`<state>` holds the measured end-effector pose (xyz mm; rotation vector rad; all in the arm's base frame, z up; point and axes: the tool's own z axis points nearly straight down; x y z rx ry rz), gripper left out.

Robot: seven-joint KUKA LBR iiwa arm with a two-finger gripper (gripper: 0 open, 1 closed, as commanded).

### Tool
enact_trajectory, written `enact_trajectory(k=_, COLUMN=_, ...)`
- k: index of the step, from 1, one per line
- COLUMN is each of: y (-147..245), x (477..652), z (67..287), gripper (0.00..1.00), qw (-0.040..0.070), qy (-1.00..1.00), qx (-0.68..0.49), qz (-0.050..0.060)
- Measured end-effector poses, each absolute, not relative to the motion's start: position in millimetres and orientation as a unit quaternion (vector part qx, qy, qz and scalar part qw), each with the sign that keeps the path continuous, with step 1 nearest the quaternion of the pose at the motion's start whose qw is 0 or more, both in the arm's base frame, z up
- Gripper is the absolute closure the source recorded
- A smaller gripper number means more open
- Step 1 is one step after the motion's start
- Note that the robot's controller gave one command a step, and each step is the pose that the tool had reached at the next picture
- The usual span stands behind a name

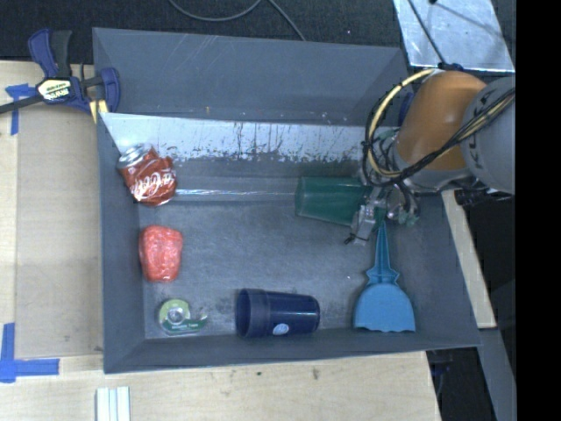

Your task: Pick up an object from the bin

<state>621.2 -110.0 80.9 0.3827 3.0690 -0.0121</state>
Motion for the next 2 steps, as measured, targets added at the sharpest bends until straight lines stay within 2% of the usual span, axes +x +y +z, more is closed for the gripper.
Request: enact_trajectory(k=2, y=-110.0, x=621.3, z=80.8, gripper=1.00, qw=0.024, qy=0.992, qx=0.124, qz=-0.004)
